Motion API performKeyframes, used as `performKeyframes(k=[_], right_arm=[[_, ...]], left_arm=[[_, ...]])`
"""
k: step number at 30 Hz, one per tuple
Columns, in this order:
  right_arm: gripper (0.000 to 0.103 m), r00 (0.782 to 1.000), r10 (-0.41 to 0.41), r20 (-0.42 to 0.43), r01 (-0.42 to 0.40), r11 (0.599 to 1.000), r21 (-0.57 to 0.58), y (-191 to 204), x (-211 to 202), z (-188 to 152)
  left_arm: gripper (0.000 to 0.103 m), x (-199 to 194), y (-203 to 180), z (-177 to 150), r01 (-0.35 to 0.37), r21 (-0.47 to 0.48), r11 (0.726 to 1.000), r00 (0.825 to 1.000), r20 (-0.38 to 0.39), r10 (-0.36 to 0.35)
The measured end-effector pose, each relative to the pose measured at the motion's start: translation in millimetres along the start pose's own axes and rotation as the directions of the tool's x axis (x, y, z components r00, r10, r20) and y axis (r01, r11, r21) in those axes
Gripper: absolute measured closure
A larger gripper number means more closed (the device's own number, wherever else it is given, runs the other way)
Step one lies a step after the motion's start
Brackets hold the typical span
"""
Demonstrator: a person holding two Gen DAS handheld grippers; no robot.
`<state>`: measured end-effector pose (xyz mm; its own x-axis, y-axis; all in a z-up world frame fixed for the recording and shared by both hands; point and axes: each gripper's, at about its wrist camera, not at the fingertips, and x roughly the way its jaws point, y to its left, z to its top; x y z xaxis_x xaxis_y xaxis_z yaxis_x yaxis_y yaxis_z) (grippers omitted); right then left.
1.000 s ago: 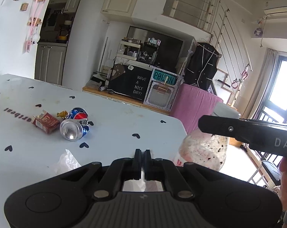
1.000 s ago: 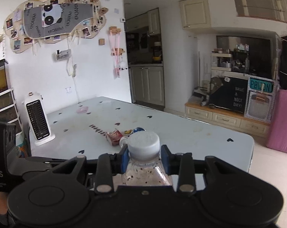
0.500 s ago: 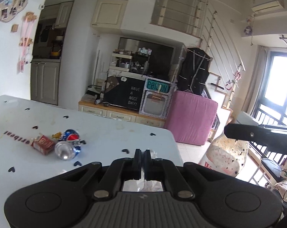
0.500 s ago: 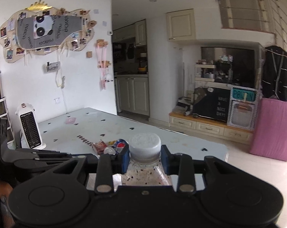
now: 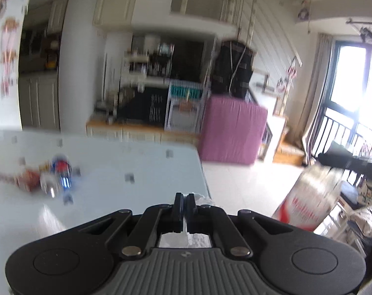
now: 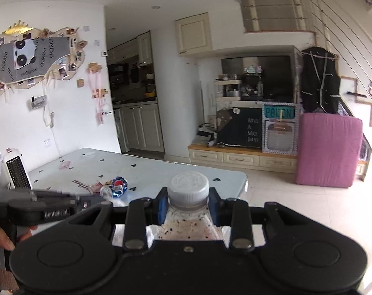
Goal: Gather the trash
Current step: 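Carry the clear bottle and white bag toward the wastebasket with both grippers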
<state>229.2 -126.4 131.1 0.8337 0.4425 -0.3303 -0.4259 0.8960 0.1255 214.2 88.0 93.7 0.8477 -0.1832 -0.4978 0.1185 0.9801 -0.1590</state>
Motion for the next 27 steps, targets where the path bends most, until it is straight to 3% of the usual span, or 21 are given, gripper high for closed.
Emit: performKeyframes(k=[5,9,12,14,16,22,27], right_arm=[[0.069,0.999,0.000,-0.033,0.001,1.000,0.029,-14,2,-15],[0.069,0.998,0.007,-0.056,-0.005,0.999,0.044,-18,8,-25],[0.069,0.998,0.013,-0.069,-0.010,0.999,0.044,-19,13,-30],[0.069,0.997,0.016,-0.074,-0.013,0.999,0.049,-21,15,-32],[0.069,0.997,0.019,-0.077,-0.015,0.998,0.057,-21,19,-33],[0.069,0.998,0.020,-0.068,-0.016,0.998,0.064,-22,23,-32],[0.069,0.997,0.023,-0.069,-0.019,0.998,0.058,-22,24,-32]], left_arm=[[0.102,39,22,-60,-0.013,-0.061,0.998,0.979,-0.203,0.000],[0.099,56,36,-91,-0.056,-0.045,0.997,0.967,-0.249,0.043],[0.059,54,38,-93,-0.049,-0.037,0.998,0.970,-0.238,0.039],[0.025,50,35,-91,-0.050,-0.008,0.999,0.977,-0.209,0.047],[0.018,49,33,-89,-0.047,0.008,0.999,0.979,-0.196,0.048],[0.008,78,21,-82,-0.043,-0.005,0.999,0.969,-0.244,0.041],[0.010,104,9,-90,-0.054,0.015,0.998,0.954,-0.293,0.056]])
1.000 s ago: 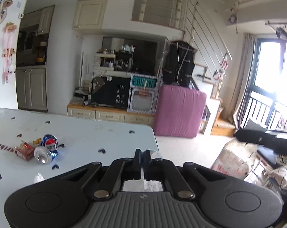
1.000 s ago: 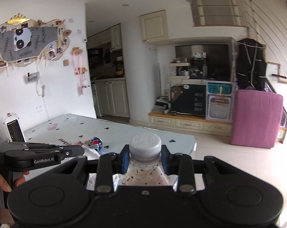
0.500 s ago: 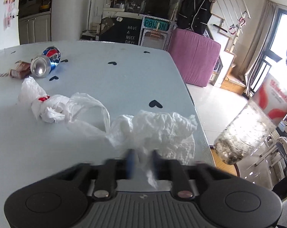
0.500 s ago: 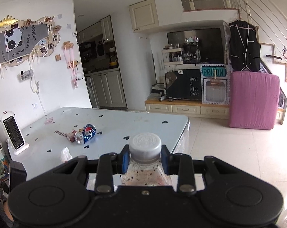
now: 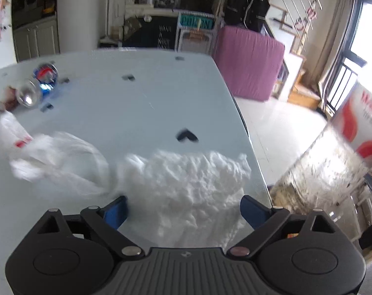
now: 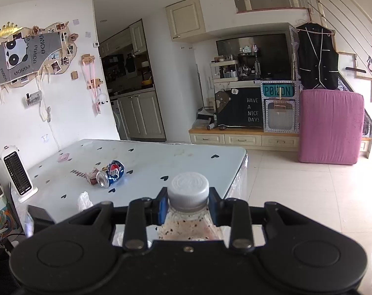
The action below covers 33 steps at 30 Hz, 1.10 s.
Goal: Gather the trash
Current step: 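Carry the clear bottle and white bag toward the wastebasket with both grippers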
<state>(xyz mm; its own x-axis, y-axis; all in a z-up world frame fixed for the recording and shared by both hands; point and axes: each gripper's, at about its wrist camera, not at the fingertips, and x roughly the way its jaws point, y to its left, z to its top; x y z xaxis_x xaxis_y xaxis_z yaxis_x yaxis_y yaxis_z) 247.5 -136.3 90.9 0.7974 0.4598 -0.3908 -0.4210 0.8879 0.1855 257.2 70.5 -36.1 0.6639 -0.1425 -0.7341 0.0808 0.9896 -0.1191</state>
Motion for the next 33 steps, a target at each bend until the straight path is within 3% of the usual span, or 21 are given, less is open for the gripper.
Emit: performKeyframes(k=[2,3,4,5,14,22,33], right_arm=[[0.069,1.000,0.001,0.000,-0.001,1.000,-0.004,-1,-1,-3],[0.069,1.000,0.001,0.001,-0.001,1.000,-0.005,-2,-2,-4],[0.069,1.000,0.000,0.001,0.000,1.000,-0.007,-3,-3,-4],[0.069,1.000,-0.001,0.002,0.001,1.000,-0.006,-3,-3,-4],[0.069,0.999,-0.026,0.021,0.026,1.000,0.016,-16,-15,-4],[0.069,0.997,-0.070,0.039,0.069,0.997,0.036,-42,-32,-6],[0.069,0.979,-0.203,0.015,0.201,0.977,0.075,-109,-55,-26]], left_arm=[[0.043,0,-11,-3,-0.052,0.073,0.996,0.998,0.035,0.050],[0.055,-2,-12,-2,-0.028,0.061,0.998,0.999,0.039,0.025],[0.087,-3,-11,0,-0.015,0.039,0.999,0.999,0.034,0.014],[0.097,-3,-10,3,0.004,0.015,1.000,1.000,0.020,-0.004],[0.097,-28,-26,12,0.029,0.018,0.999,0.996,0.083,-0.030],[0.098,-44,-73,32,0.083,0.070,0.994,0.986,0.137,-0.092],[0.098,-5,-150,42,0.178,0.144,0.973,0.977,0.093,-0.192]])
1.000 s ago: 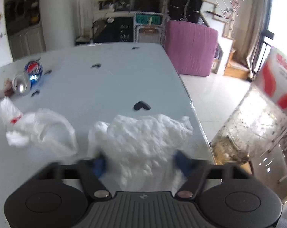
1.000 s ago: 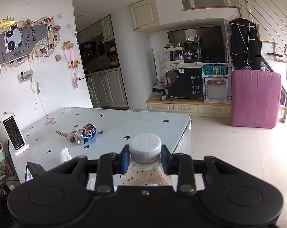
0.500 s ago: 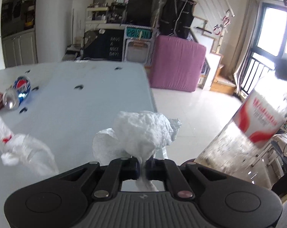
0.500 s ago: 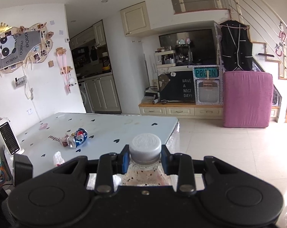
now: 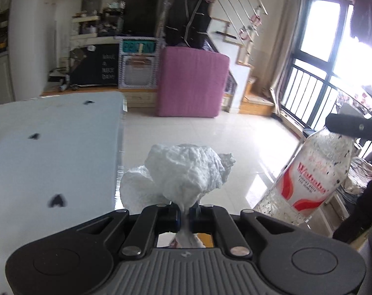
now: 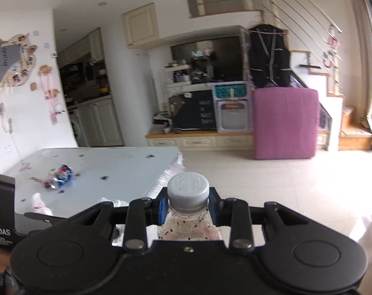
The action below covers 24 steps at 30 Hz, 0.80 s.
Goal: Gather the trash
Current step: 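Carry the clear bottle and white bag toward the wastebasket with both grippers, then open both grippers over the wastebasket to drop the bag and bottle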
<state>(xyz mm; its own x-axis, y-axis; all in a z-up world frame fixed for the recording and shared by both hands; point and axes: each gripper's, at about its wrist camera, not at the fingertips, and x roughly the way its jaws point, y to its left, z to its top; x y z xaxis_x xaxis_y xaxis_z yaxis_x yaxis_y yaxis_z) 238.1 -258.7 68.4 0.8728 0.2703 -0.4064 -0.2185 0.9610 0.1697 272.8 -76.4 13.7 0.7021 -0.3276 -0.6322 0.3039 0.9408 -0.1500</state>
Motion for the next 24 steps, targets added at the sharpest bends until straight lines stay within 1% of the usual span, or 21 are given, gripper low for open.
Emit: performKeyframes(k=[4,9,12,17,21,24], right_arm=[[0.069,0.998,-0.051,-0.027,0.052,0.998,0.020,-31,7,-14],[0.069,0.992,-0.097,-0.082,0.101,0.994,0.044,-66,26,-39],[0.069,0.987,-0.112,-0.116,0.119,0.991,0.058,-85,41,-55],[0.069,0.979,-0.122,-0.163,0.136,0.988,0.075,-110,68,-79],[0.069,0.976,-0.125,-0.176,0.141,0.987,0.081,-123,88,-95],[0.069,0.979,-0.095,-0.182,0.120,0.984,0.129,-133,103,-107]], left_arm=[[0.097,33,-16,-3,0.028,0.001,1.000,0.999,-0.041,-0.028],[0.098,80,-23,-20,0.046,-0.042,0.998,0.991,-0.123,-0.051],[0.098,111,-22,-35,0.045,-0.077,0.996,0.982,-0.182,-0.058],[0.098,163,-16,-58,0.024,-0.123,0.992,0.960,-0.275,-0.057],[0.098,197,-11,-74,-0.002,-0.141,0.990,0.944,-0.327,-0.044],[0.098,215,-8,-81,-0.021,-0.155,0.988,0.936,-0.351,-0.035]])
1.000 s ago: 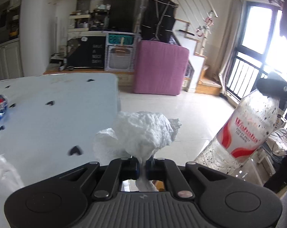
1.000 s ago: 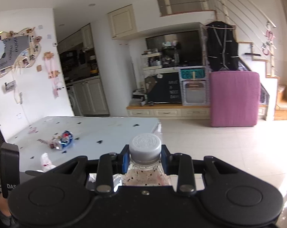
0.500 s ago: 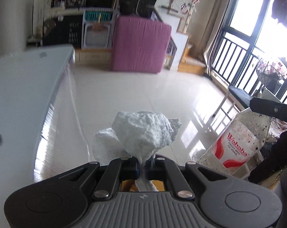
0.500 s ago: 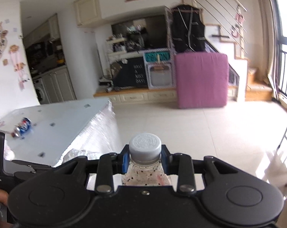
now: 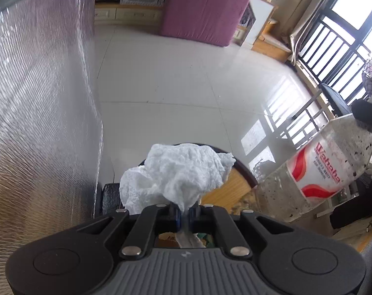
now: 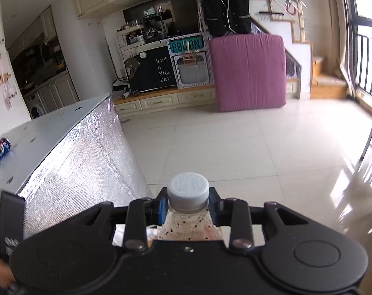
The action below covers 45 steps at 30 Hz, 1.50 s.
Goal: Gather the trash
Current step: 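Open both grippers over the wastebasket to drop the bag and bottle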
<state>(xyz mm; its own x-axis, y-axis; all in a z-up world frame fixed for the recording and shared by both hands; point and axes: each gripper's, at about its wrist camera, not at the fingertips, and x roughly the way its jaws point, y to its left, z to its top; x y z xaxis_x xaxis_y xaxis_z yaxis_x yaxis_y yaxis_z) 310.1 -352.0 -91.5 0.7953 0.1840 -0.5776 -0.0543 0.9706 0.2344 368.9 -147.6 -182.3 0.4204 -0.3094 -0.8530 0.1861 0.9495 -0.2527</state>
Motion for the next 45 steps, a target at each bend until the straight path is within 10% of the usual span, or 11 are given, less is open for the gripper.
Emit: performKeyframes(k=[15,22,31,45], right_arm=[[0.069,1.000,-0.006,0.024,0.011,0.979,-0.205,3,69,-41],[0.069,0.996,0.031,-0.084,-0.061,0.922,-0.383,20,93,-73],[0.069,0.980,0.013,-0.200,-0.081,0.938,-0.337,9,118,-106],[0.069,0.939,-0.006,-0.345,-0.088,0.962,-0.259,-2,148,-131]], left_arm=[[0.098,107,-17,-39,-0.050,0.139,0.989,0.968,-0.239,0.082],[0.097,142,-17,-55,-0.051,0.198,0.979,0.939,-0.323,0.114],[0.097,171,-18,-64,-0.055,0.232,0.971,0.924,-0.356,0.138],[0.039,161,-37,-67,-0.014,0.215,0.977,0.942,-0.325,0.085]])
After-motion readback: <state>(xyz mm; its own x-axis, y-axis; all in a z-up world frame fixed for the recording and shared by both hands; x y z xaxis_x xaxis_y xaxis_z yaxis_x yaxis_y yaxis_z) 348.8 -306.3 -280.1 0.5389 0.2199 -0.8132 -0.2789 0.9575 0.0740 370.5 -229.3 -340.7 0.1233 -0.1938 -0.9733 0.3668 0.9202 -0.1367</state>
